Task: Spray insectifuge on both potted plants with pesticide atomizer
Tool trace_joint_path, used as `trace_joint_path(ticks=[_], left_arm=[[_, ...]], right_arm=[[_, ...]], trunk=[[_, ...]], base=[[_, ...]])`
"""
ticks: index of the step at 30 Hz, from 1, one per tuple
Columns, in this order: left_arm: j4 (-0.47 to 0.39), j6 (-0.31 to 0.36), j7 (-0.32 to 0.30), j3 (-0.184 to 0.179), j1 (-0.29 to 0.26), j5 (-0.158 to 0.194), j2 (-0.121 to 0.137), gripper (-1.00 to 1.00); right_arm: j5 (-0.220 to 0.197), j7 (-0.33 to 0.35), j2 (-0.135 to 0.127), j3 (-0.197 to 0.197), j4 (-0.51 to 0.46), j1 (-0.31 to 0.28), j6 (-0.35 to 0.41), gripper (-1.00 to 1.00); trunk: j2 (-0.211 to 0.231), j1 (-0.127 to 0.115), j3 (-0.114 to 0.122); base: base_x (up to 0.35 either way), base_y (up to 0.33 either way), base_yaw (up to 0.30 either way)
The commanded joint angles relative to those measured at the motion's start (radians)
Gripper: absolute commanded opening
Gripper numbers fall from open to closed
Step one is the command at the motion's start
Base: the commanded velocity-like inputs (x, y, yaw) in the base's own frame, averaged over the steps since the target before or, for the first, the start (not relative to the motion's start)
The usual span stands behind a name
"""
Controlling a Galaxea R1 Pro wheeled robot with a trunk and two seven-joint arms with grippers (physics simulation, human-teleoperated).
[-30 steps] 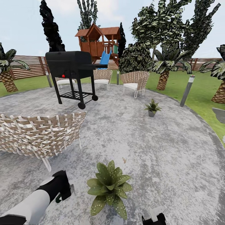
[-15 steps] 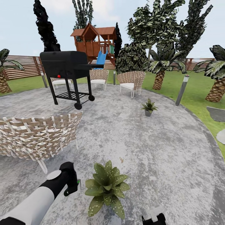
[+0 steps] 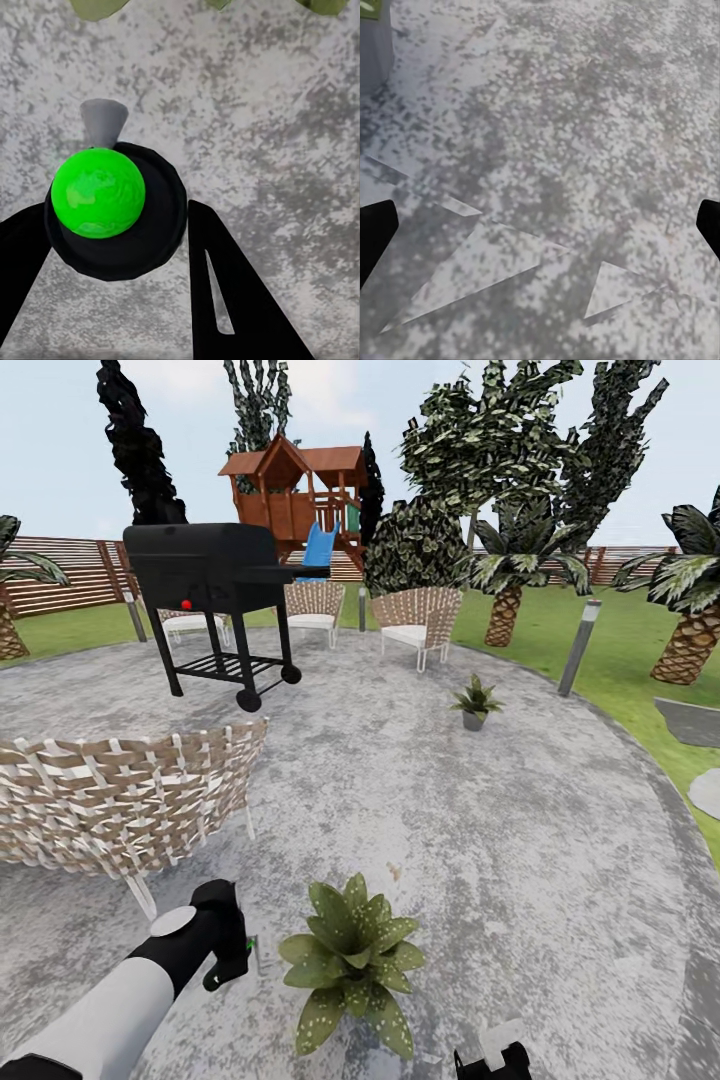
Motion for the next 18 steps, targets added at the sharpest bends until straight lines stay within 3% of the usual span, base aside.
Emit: trace_joint_path(ticks=[1, 3, 6, 9, 12, 15, 18], left_arm=[[-0.002, 0.009, -0.003, -0.005, -0.004, 0.002, 0.000, -1.00], [-0.001, 0.027, 0.005, -0.006, -0.011, 0.003, -0.005, -1.00], [-0.001, 0.048, 0.087, -0.003, -0.013, 0.010, -0.019, -1.00], [-0.001, 0.046, 0.106, -0.003, -0.011, 0.014, -0.043, -1.00], [-0.001, 0.040, 0.104, -0.007, -0.006, 0.015, -0.053, -1.00], [0.009, 0.038, 0.089, -0.011, -0.003, 0.015, -0.044, -1.00], [0.051, -0.029, -0.005, -0.008, -0.011, 0.009, -0.024, -1.00]], right_arm=[[0.011, -0.005, 0.000, -0.008, 0.001, -0.001, -0.003, 1.00], [0.011, -0.005, 0.000, -0.008, 0.001, -0.001, -0.003, 1.00], [0.011, -0.005, 0.000, -0.008, 0.001, -0.001, -0.003, 1.00], [0.011, -0.005, 0.000, -0.008, 0.001, -0.001, -0.003, 1.00], [0.011, -0.005, 0.000, -0.008, 0.001, -0.001, -0.003, 1.00], [0.011, -0.005, 0.000, -0.008, 0.001, -0.001, -0.003, 1.00], [0.011, -0.005, 0.000, -0.008, 0.001, -0.001, -0.003, 1.00]], trunk=[[0.000, 0.000, -0.001], [0.000, 0.000, -0.001], [0.000, 0.000, -0.001], [0.000, 0.000, -0.001], [0.000, 0.000, -0.001], [0.000, 0.000, -0.001], [0.000, 0.000, -0.001]], base=[[0.002, 0.005, 0.000], [0.001, 0.002, 0.000], [0.000, 0.000, 0.000], [0.000, 0.000, 0.000], [0.000, 0.000, 0.000], [0.000, 0.000, 0.000], [0.000, 0.000, 0.000]])
